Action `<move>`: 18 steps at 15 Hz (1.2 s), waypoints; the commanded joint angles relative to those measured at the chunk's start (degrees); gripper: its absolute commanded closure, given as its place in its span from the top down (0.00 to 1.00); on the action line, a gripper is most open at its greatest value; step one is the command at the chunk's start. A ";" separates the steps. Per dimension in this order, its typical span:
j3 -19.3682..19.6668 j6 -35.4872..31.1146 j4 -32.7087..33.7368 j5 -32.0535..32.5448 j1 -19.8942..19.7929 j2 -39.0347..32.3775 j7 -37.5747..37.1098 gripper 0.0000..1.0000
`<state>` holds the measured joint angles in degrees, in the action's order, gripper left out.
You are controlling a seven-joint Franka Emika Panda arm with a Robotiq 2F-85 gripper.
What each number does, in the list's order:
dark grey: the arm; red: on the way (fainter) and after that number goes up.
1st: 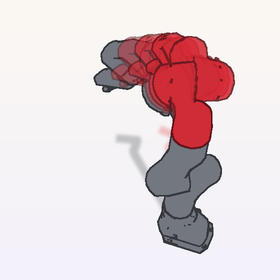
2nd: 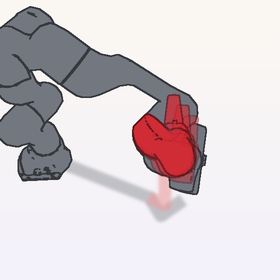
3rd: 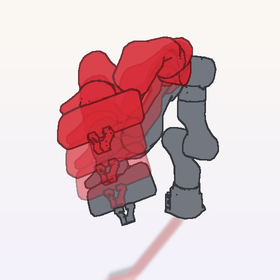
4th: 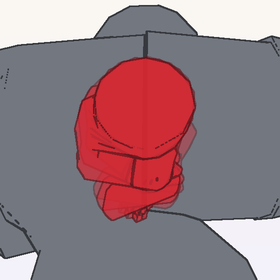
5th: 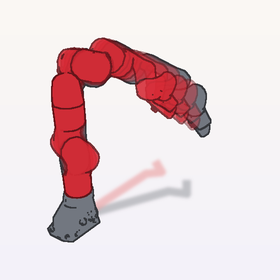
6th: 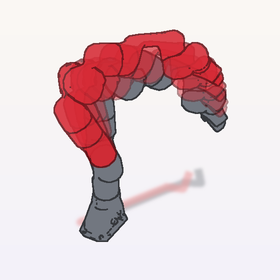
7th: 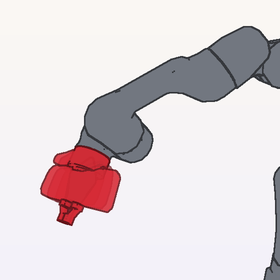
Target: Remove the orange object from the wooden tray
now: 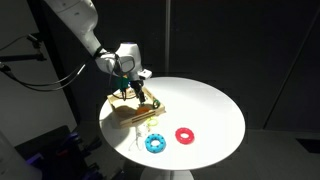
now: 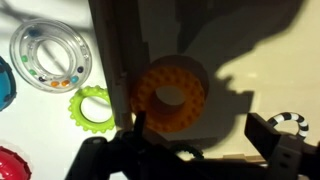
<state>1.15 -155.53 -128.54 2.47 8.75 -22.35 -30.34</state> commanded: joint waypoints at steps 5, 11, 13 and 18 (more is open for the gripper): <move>2.49 -1.12 6.22 -1.63 3.07 -7.60 0.27 1.00; 1.51 -1.70 8.44 -4.74 2.66 -10.85 1.53 1.00; 1.40 -1.80 9.21 -5.36 2.73 -11.78 1.71 1.00; 1.37 -1.67 10.58 -5.75 3.00 -13.64 1.88 0.63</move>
<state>2.37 -156.91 -119.77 -1.65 11.30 -34.46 -30.03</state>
